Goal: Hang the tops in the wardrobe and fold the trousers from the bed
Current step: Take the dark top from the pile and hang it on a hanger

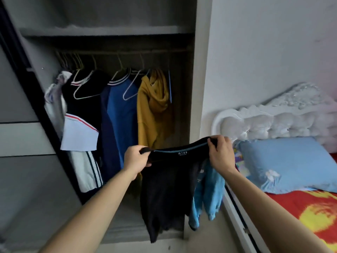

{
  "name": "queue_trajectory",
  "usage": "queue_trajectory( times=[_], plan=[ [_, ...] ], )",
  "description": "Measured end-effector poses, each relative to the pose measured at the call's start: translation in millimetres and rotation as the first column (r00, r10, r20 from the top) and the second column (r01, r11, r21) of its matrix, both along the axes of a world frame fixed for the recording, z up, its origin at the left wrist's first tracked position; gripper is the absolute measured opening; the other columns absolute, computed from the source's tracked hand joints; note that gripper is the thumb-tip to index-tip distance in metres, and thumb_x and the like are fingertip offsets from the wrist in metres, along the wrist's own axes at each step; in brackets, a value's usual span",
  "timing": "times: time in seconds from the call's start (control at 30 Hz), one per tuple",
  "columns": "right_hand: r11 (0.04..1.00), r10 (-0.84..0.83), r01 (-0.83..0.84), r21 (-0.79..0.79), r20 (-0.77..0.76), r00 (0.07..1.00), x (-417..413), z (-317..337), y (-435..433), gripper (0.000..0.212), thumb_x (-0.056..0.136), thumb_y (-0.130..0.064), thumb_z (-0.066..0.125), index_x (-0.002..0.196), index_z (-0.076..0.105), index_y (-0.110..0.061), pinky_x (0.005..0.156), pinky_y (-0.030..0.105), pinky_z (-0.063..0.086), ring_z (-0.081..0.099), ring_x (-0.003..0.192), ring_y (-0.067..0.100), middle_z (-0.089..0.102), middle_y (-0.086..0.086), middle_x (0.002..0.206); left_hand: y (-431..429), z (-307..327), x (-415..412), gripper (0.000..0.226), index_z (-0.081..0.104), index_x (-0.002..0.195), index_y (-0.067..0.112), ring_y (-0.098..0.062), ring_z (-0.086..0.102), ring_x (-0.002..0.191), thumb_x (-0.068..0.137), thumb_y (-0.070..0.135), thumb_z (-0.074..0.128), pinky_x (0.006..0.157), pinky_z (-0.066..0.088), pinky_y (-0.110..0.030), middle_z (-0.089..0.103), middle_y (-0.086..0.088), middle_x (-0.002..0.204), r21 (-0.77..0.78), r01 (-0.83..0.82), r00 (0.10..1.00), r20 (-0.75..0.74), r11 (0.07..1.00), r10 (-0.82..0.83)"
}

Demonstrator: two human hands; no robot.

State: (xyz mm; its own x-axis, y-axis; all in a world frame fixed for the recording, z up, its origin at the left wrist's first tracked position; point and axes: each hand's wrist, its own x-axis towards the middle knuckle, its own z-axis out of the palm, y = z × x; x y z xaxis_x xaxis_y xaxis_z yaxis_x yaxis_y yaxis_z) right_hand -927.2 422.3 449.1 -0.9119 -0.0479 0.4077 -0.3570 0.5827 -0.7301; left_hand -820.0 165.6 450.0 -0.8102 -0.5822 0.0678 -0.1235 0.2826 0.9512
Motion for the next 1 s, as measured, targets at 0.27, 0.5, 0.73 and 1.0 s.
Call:
queue_trajectory(
  times=[0.27, 0.5, 0.73, 1.0],
  plan=[
    [0.995, 0.030, -0.018, 0.098, -0.119, 0.992, 4.2, 30.3, -82.3, 0.025, 0.099, -0.043, 0.050, 0.110, 0.064, -0.025, 0.072, 0.026, 0.038, 0.058, 0.094, 0.018, 0.053, -0.009, 0.097, -74.5, 39.3, 17.8, 0.017, 0.070, 0.102, 0.033, -0.021, 0.066, 0.089, 0.085, 0.034, 0.068, 0.079, 0.056, -0.039, 0.071, 0.009, 0.095, -0.468, -0.069, 0.998, -0.036, 0.881, 0.059],
    [0.984, 0.150, -0.131, 0.118, -0.162, 0.975, -9.5, 33.4, -144.9, 0.021, 0.099, -0.048, 0.049, 0.108, 0.058, -0.033, 0.060, 0.011, 0.032, 0.050, 0.076, -0.001, 0.050, -0.020, 0.089, -133.8, 44.5, -0.3, 0.016, 0.076, 0.084, 0.032, -0.003, 0.066, 0.083, 0.071, 0.023, 0.080, 0.074, 0.050, -0.021, 0.073, 0.015, 0.082, -0.347, 0.009, 0.998, -0.053, 0.938, -0.029],
    [0.945, 0.314, -0.319, -0.073, -0.080, 0.946, -59.7, 31.2, -215.0, 0.020, 0.096, -0.039, 0.059, 0.105, 0.066, -0.024, 0.074, 0.019, 0.044, 0.056, 0.087, 0.004, 0.059, -0.009, 0.095, -193.9, 49.5, -59.3, 0.029, 0.046, 0.059, 0.018, -0.019, 0.049, 0.058, 0.083, 0.035, 0.051, 0.056, 0.036, -0.030, 0.049, 0.006, 0.054, -0.327, -0.219, 0.976, -0.063, 0.919, 0.210],
    [0.925, 0.336, -0.322, -0.199, 0.036, 0.941, -137.0, 63.7, -327.5, 0.019, 0.093, -0.037, 0.053, 0.100, 0.060, -0.021, 0.075, 0.029, 0.045, 0.058, 0.091, 0.014, 0.061, -0.006, 0.096, -271.5, 78.5, -143.1, 0.026, 0.060, 0.080, 0.006, -0.016, 0.052, 0.059, 0.086, 0.030, 0.054, 0.053, 0.039, -0.031, 0.058, -0.001, 0.066, -0.280, -0.235, 0.972, -0.066, 0.931, 0.225]
  ],
)
